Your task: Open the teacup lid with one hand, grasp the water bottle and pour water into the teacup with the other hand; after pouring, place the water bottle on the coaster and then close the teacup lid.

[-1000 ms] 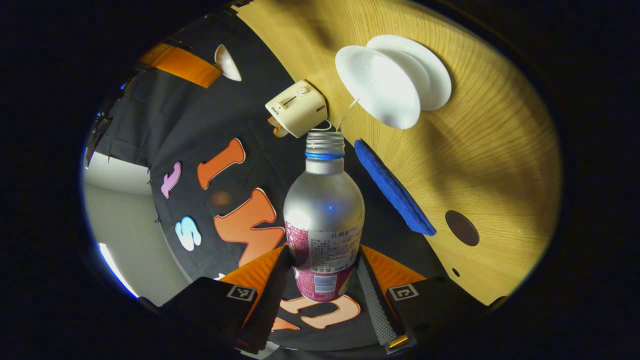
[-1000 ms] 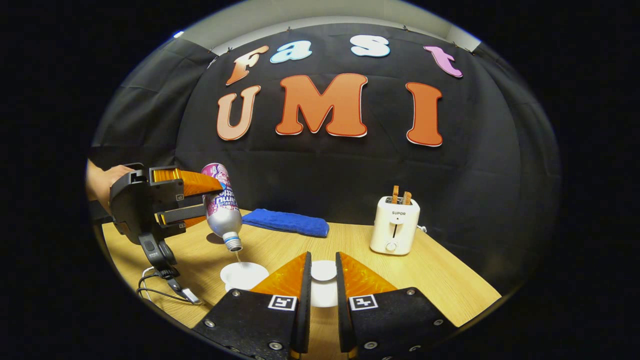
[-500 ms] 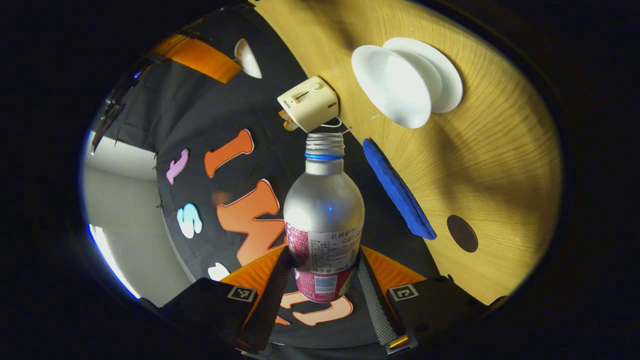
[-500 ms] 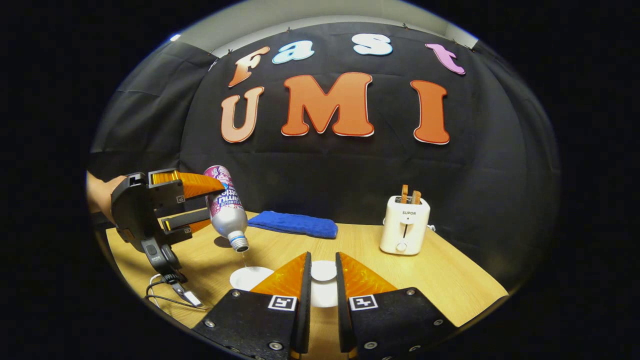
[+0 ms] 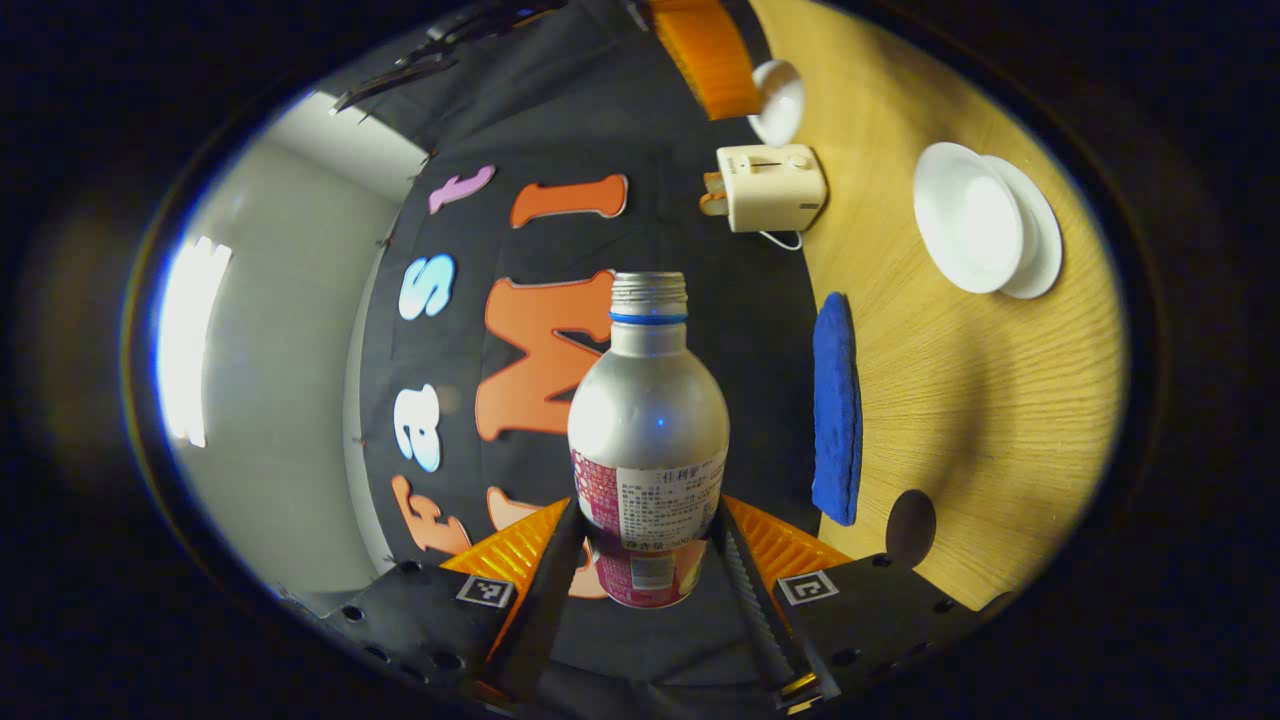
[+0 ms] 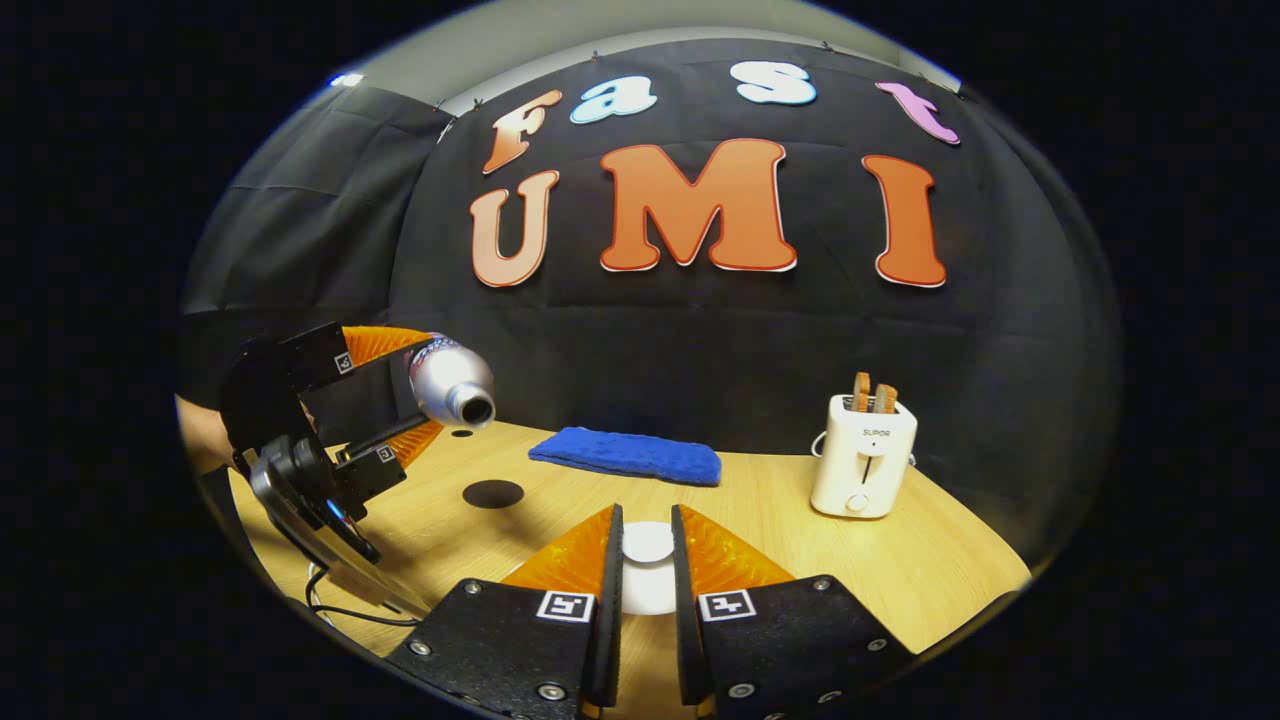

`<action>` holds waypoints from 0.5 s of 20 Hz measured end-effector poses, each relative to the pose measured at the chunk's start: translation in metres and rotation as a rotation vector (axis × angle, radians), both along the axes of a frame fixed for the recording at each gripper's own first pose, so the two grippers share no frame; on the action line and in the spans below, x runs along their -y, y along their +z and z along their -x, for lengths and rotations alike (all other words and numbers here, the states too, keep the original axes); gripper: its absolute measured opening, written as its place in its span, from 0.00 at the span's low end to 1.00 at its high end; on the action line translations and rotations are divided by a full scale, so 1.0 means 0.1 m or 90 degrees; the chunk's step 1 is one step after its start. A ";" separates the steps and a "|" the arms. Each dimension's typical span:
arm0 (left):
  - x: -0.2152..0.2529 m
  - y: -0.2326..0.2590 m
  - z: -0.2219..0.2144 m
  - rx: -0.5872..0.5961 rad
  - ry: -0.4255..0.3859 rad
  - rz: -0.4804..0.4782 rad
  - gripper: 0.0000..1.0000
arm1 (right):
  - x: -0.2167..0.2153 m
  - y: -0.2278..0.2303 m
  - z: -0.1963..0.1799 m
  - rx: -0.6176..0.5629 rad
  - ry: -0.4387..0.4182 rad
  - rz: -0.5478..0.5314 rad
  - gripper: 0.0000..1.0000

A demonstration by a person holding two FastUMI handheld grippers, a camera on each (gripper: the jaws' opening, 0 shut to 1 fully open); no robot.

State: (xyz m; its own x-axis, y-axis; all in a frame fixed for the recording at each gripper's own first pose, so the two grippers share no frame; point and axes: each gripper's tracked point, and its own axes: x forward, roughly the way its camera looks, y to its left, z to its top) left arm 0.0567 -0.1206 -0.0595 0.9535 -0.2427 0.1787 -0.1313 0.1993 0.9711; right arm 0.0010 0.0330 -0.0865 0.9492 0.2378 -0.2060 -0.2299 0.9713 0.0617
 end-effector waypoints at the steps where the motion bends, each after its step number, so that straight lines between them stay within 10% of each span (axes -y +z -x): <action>1: -0.07 0.01 -0.02 -0.008 0.005 0.036 0.82 | -0.06 -0.01 -0.02 0.000 0.005 0.000 0.24; 10: -0.42 0.06 -0.26 -0.058 0.023 0.358 0.80 | -0.34 -0.09 -0.10 -0.014 0.026 0.018 0.24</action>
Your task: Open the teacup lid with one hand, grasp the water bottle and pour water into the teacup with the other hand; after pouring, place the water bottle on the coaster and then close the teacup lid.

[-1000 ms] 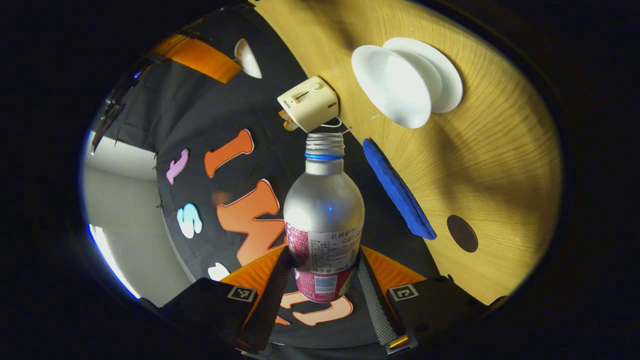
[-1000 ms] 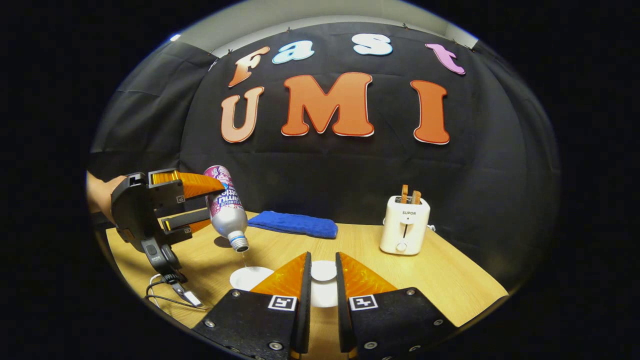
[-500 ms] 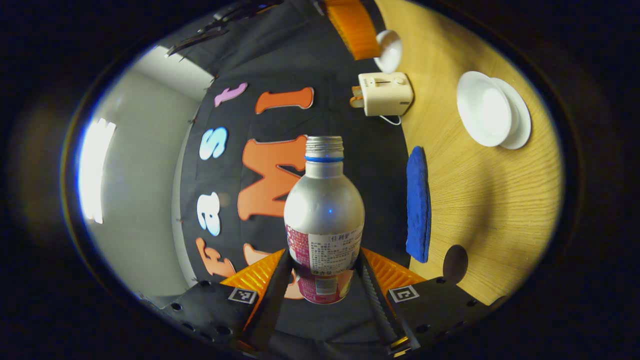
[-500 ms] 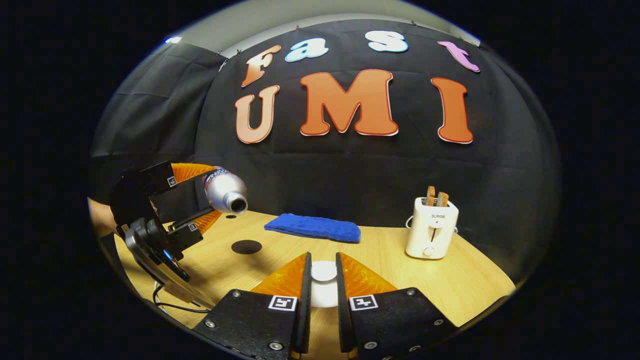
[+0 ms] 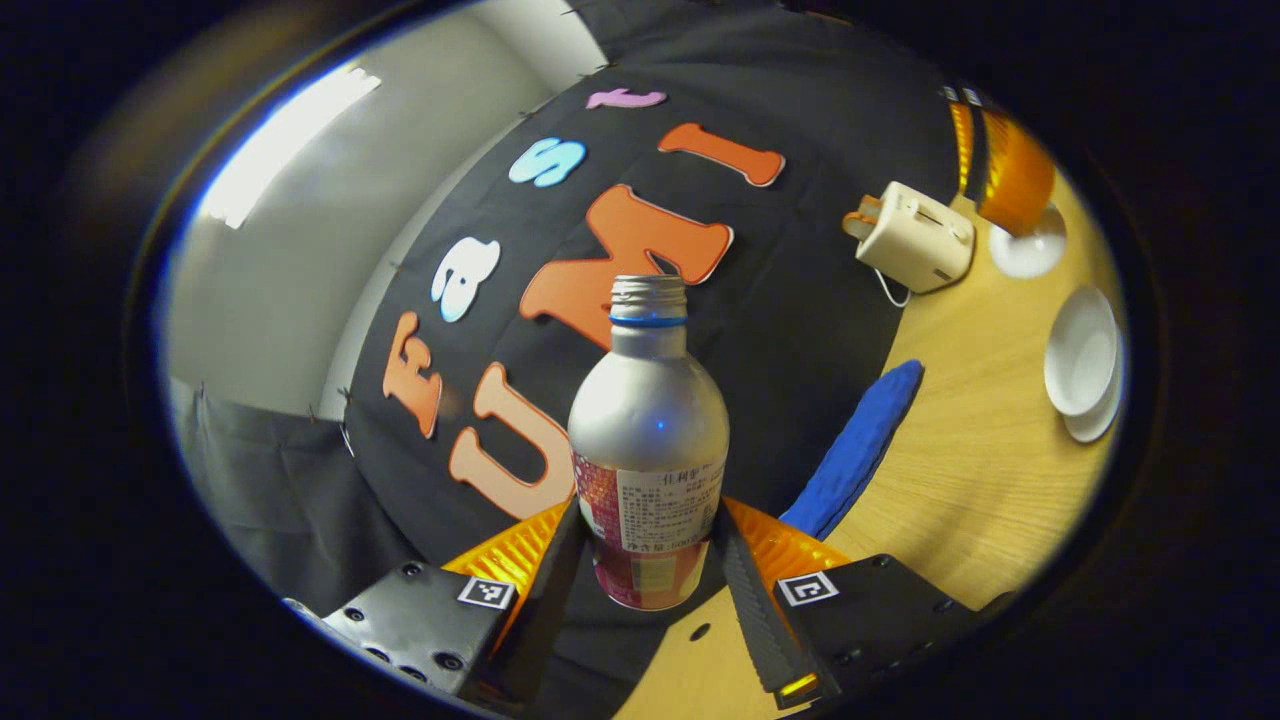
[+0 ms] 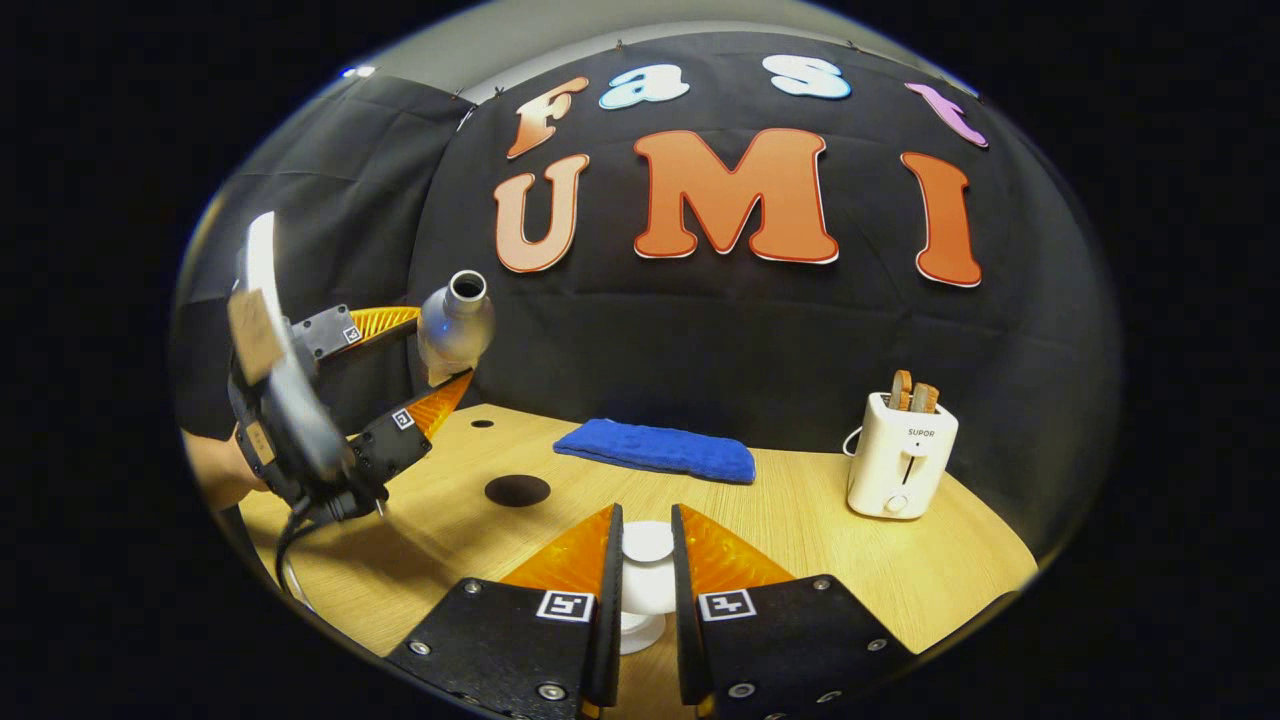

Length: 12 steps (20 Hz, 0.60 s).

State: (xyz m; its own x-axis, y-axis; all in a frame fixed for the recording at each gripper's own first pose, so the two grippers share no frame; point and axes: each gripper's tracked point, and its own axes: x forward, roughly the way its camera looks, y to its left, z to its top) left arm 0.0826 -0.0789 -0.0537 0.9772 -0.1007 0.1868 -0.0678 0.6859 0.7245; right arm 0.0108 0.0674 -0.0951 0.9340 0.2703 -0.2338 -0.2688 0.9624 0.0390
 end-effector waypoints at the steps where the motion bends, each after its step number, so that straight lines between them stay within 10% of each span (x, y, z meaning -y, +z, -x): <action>1: -0.12 0.00 -0.04 -0.010 0.008 0.044 0.80 | -0.01 -0.01 0.00 0.000 0.000 0.003 0.24; 12: -0.33 -0.30 -0.33 -0.141 -0.002 0.437 0.80 | -0.13 -0.10 -0.01 -0.010 0.007 0.027 0.24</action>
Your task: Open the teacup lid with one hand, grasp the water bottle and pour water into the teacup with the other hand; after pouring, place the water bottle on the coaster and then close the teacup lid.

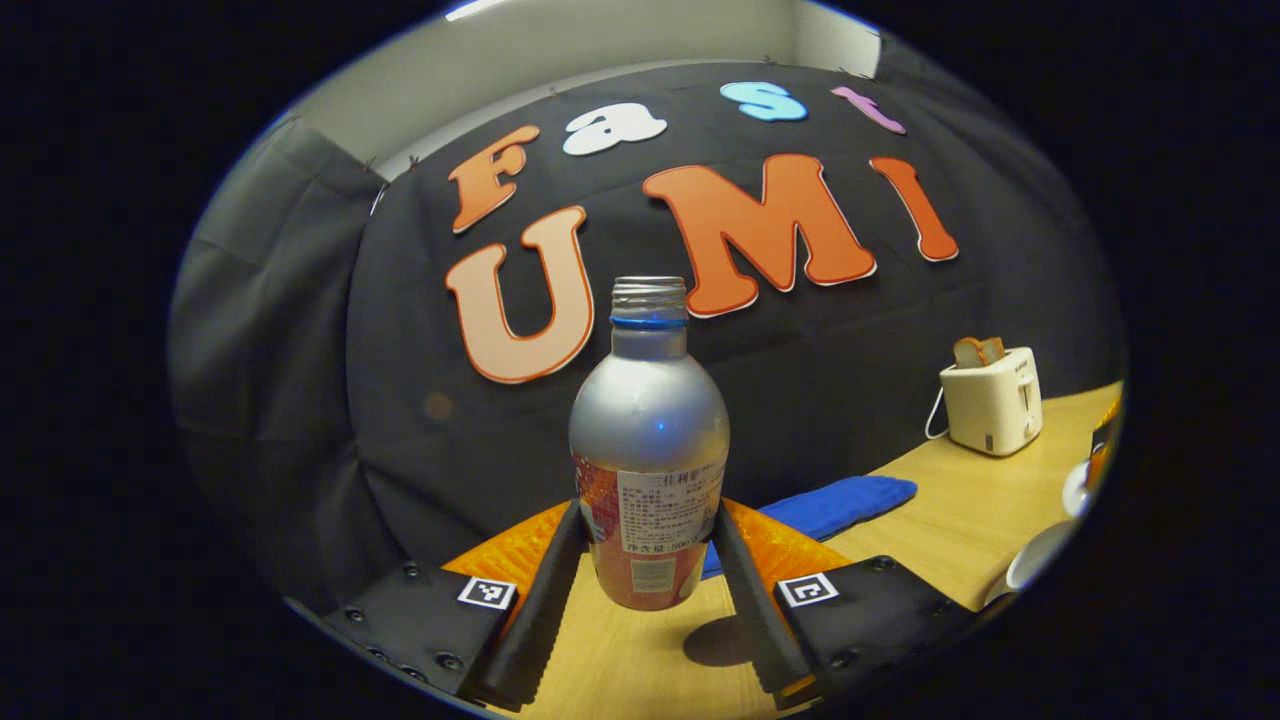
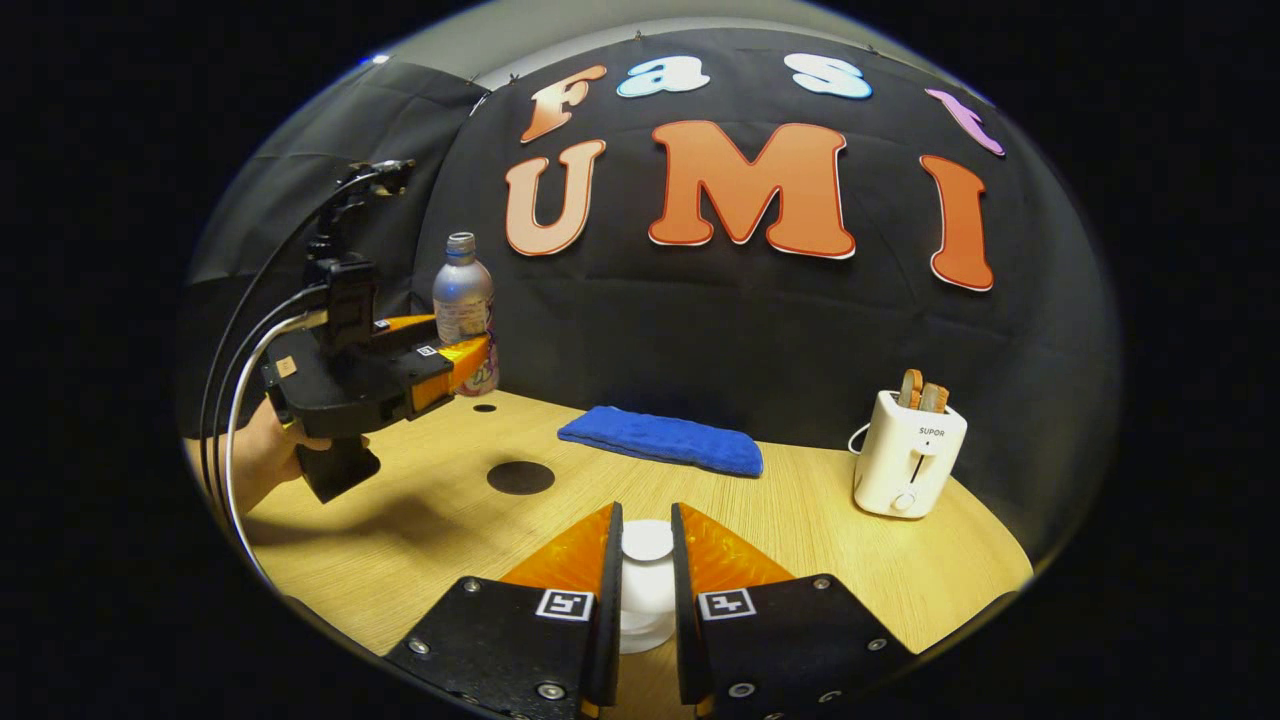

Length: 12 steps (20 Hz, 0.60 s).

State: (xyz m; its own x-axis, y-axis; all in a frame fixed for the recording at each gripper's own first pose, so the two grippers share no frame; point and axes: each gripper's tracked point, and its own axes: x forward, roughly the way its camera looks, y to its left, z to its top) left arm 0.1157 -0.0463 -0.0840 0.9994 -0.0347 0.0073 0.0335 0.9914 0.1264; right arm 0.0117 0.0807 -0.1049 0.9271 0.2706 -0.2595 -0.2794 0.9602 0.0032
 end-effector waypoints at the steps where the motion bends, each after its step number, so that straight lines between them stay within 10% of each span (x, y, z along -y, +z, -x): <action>1: 0.01 -0.07 -0.03 -0.015 -0.002 0.041 0.75 | 0.00 -0.01 0.01 -0.002 0.001 0.002 0.24; 12: 0.17 -1.10 -0.28 -0.224 -0.042 0.181 0.81 | -0.01 -0.17 -0.01 -0.025 0.000 0.010 0.24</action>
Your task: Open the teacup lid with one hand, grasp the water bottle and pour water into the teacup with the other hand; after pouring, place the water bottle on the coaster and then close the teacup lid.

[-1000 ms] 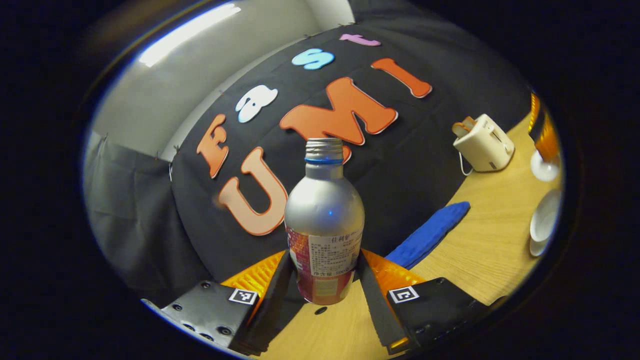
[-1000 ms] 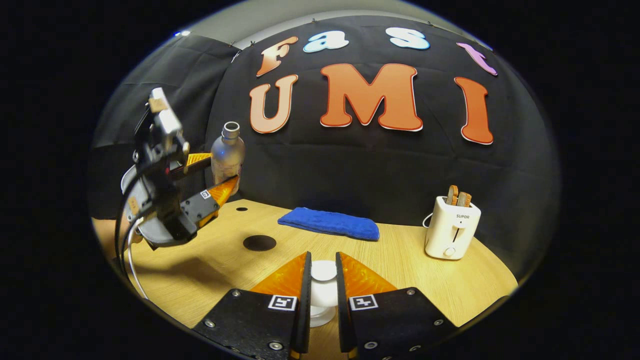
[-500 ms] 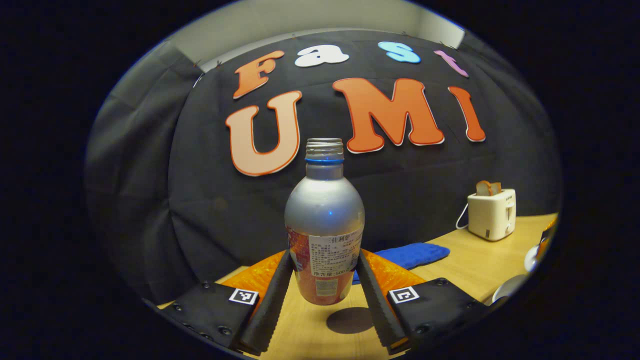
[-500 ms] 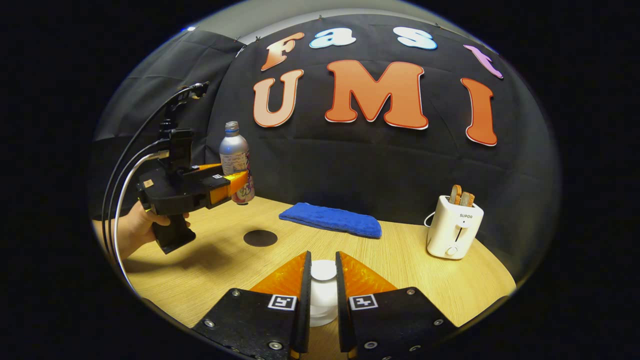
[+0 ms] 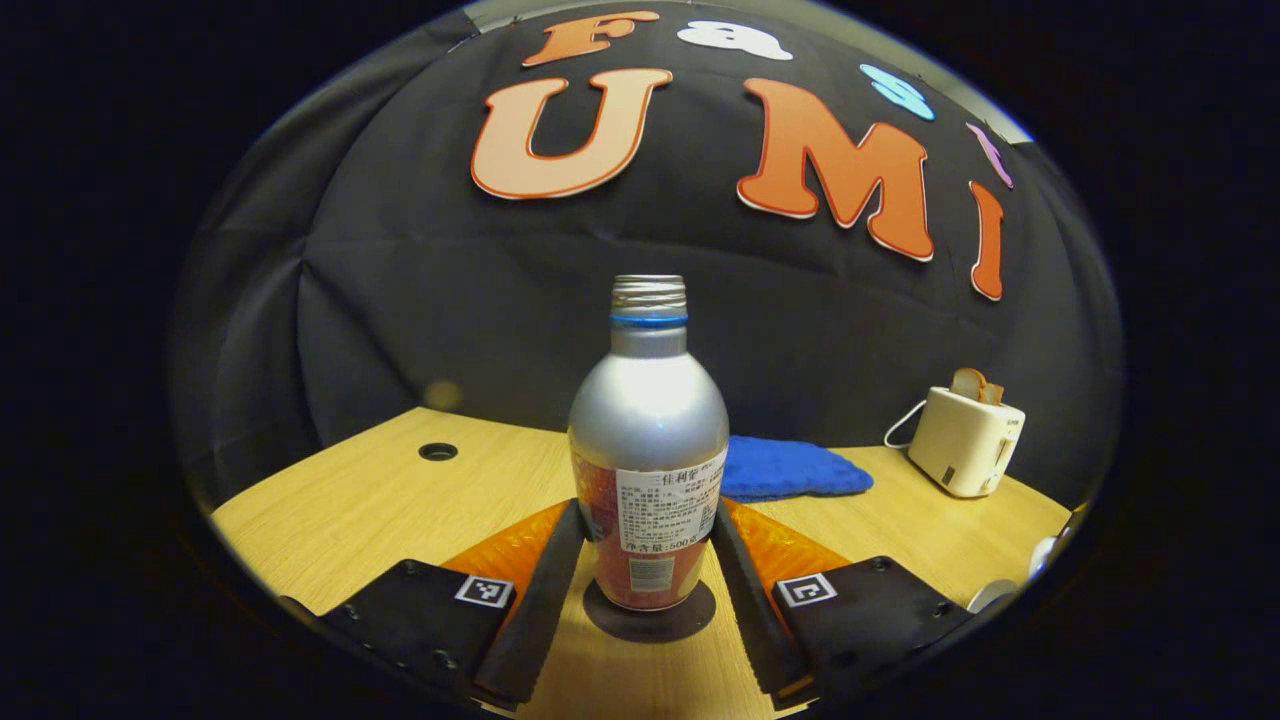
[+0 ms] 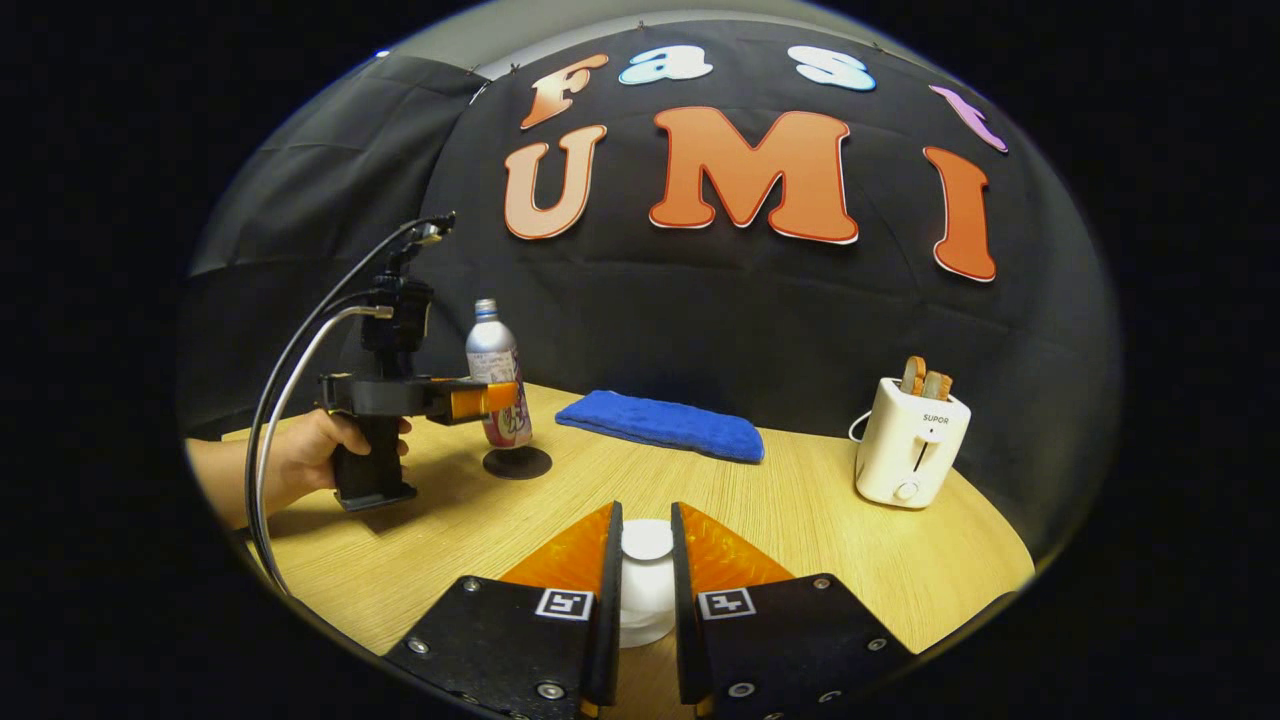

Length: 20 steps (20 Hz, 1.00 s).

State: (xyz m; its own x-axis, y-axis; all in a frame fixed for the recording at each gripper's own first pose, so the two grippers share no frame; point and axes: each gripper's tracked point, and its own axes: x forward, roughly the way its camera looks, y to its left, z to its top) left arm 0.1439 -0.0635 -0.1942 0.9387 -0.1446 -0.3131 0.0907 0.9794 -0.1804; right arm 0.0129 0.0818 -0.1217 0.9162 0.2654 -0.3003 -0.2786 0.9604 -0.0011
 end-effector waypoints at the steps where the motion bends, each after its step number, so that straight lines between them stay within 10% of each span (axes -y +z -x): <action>1: 0.02 -0.08 -0.01 -0.012 -0.005 -0.001 0.84 | 0.00 0.00 0.00 0.000 -0.001 0.000 0.24; 20: 0.08 0.05 0.21 -0.007 -0.037 -0.063 0.98 | -0.16 -0.23 -0.05 -0.029 0.021 0.000 0.24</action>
State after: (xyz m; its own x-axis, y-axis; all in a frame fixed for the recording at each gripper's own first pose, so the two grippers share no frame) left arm 0.1227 -0.0713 -0.1891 0.9260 -0.1664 -0.3389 0.1460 0.9856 -0.0851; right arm 0.0175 0.0977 -0.1446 0.8921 0.2961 -0.3412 -0.3106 0.9505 0.0127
